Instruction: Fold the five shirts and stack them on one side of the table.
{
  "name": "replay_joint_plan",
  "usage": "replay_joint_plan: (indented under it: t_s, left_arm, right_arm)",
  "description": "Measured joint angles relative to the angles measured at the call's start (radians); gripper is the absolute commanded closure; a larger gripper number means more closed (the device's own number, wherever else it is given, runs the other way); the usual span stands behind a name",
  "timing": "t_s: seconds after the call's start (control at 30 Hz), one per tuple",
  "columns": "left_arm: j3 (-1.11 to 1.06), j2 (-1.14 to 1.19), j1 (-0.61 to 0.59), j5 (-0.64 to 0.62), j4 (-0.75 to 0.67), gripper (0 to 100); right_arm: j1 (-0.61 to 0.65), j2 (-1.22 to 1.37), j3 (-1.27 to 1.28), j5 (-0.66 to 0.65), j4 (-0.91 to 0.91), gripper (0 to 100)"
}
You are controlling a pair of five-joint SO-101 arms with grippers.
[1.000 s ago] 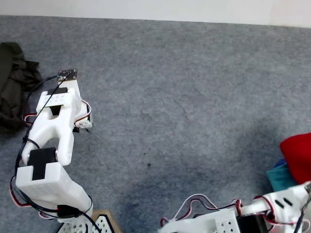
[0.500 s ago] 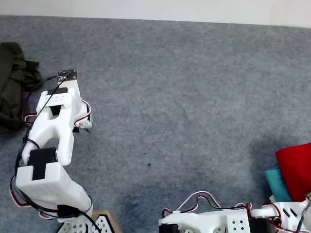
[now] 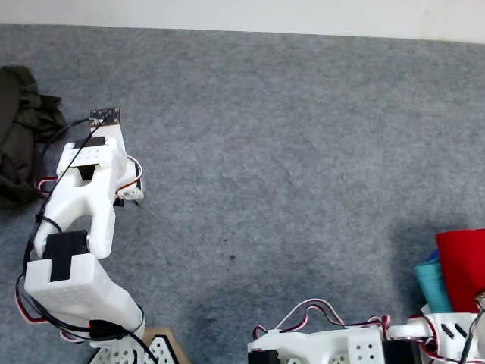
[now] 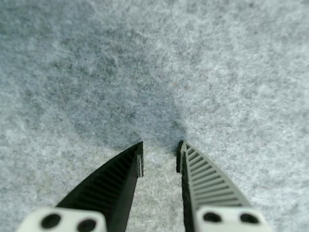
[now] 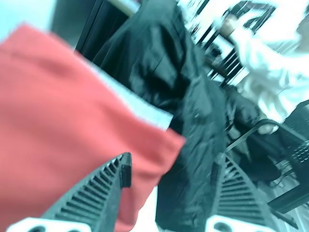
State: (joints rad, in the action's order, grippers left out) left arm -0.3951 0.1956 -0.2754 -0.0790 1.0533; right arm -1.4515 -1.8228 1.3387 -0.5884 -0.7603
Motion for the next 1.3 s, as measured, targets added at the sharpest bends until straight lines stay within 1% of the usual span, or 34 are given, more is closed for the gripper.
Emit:
replay_joint_plan:
  t_s: [0.07,0.17,0.2,0.27,0.43,0.57,0.67,0.87,1.0,1.1,1.23,1.3]
  left_arm:
    - [0.0,0.0,0.0,0.0,0.0,85]
    - [0.0,0.0,0.0,0.0,0.0,85]
    - [0.0,0.0,0.0,0.0,0.0,85]
    - [0.0,0.0,0.0,0.0,0.0,85]
    - [0.0,0.0,0.0,0.014,-0.003,85]
    - [0.0,0.0,0.0,0.018,-0.003,85]
    - [0.0,0.0,0.0,0.02,-0.003,85]
    - [0.0,0.0,0.0,0.02,-0.003,85]
    - [0.0,0.0,0.0,0.02,-0.003,85]
    - [0.0,0.0,0.0,0.02,-0.003,85]
    - [0.0,0.0,0.0,0.02,-0.003,85]
    - [0.0,0.0,0.0,0.02,-0.003,85]
  right_arm:
    - [0.0,0.0,-0.063,0.054,-0.026,79.4]
    - [0.015,-0.006,-0.135,0.124,-0.044,96.5]
    - [0.029,-0.006,-0.149,0.135,-0.044,99.8]
    - [0.054,-0.006,-0.153,0.14,-0.044,96.6]
    - [0.081,-0.003,-0.097,0.137,-0.078,99.2]
    - [0.104,0.0,0.006,0.063,-0.068,99.2]
    - [0.103,0.002,0.101,0.02,0.029,99.2]
    - [0.012,0.002,0.272,0.002,0.308,99.2]
    - [0.005,0.003,0.328,-0.104,0.437,99.2]
    - [0.006,0.003,0.33,-0.135,0.542,99.2]
    - [0.006,0.003,0.33,-0.133,0.632,99.2]
    - [0.04,0.003,0.33,-0.069,0.64,99.2]
